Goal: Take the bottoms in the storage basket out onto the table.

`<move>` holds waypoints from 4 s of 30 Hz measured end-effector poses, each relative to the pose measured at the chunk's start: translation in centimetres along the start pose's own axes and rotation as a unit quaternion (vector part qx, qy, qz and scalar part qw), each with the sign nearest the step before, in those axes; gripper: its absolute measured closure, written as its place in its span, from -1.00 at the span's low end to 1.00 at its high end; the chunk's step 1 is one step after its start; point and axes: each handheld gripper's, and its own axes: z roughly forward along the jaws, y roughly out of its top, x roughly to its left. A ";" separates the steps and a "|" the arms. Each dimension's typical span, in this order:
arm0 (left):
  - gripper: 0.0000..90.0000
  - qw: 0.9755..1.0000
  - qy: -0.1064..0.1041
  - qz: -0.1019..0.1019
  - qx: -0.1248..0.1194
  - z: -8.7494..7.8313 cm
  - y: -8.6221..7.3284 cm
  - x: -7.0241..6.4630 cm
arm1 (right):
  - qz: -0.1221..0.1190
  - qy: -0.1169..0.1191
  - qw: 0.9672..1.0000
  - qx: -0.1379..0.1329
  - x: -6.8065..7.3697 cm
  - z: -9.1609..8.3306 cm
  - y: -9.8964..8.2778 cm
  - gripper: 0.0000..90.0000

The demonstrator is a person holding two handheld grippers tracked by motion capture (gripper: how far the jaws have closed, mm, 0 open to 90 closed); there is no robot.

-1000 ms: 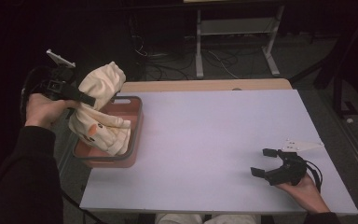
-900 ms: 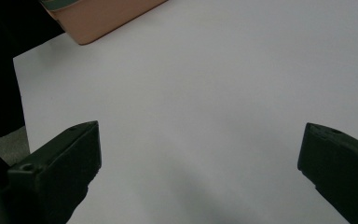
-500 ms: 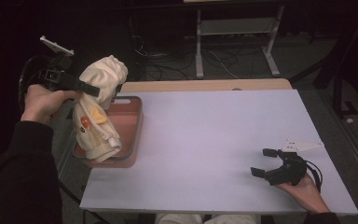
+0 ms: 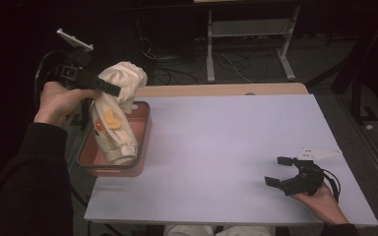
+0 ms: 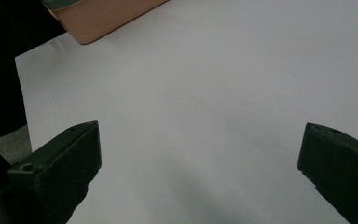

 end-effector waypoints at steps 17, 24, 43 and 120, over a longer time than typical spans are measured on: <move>0.67 0.999 -0.002 0.034 0.001 1.5 1.9 -3.0 | -0.001 0.002 1.000 -0.001 0.0 -0.1 0.0 -1.00; 0.67 0.999 -0.014 0.039 -0.005 2.2 2.5 -3.9 | 0.000 0.003 1.000 -0.004 0.0 -0.1 0.0 -1.00; 0.67 0.998 -0.032 0.056 -0.016 5.1 4.2 -6.2 | -0.002 0.005 1.000 -0.005 0.1 -0.1 0.0 -1.00; 0.67 0.989 -0.117 0.080 0.032 19.4 6.0 -11.9 | -0.001 0.011 1.000 -0.010 -0.1 -0.2 0.0 -1.00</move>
